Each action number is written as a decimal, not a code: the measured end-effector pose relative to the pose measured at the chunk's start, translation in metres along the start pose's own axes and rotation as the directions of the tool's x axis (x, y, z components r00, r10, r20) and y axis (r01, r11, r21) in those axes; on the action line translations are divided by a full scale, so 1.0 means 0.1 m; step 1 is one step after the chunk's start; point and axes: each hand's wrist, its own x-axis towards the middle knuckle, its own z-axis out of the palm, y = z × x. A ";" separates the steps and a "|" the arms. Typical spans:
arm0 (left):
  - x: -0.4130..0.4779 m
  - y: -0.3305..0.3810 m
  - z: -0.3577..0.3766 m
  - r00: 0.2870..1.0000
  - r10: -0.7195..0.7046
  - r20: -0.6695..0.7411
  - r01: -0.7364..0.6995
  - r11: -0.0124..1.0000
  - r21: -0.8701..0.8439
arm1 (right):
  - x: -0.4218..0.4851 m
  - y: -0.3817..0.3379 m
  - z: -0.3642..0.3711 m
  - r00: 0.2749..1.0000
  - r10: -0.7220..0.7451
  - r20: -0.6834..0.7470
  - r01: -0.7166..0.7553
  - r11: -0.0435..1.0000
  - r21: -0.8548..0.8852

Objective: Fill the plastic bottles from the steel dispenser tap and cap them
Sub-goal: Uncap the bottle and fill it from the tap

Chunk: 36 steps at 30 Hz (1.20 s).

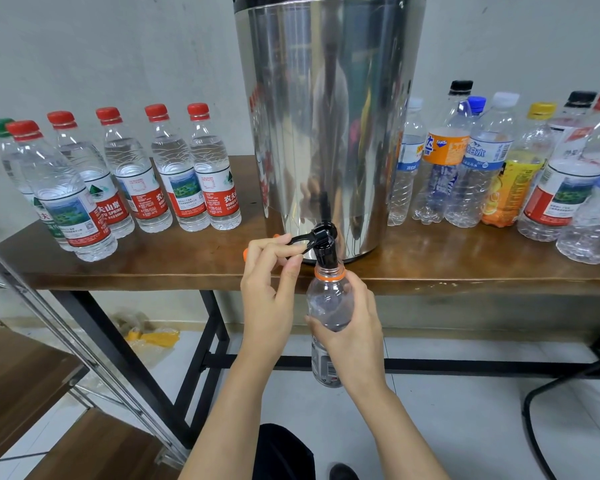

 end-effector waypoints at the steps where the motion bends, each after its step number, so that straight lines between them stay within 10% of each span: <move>1: 0.00 0.00 0.00 1.000 0.000 0.000 0.000 1.000 0.002 | 0.00 0.00 0.00 1.000 0.000 -0.001 0.000 1.000 -0.001; 36: -0.01 0.01 0.00 1.000 -0.020 -0.002 0.020 1.000 0.014 | 0.00 0.03 0.00 1.000 0.002 0.003 -0.002 1.000 0.017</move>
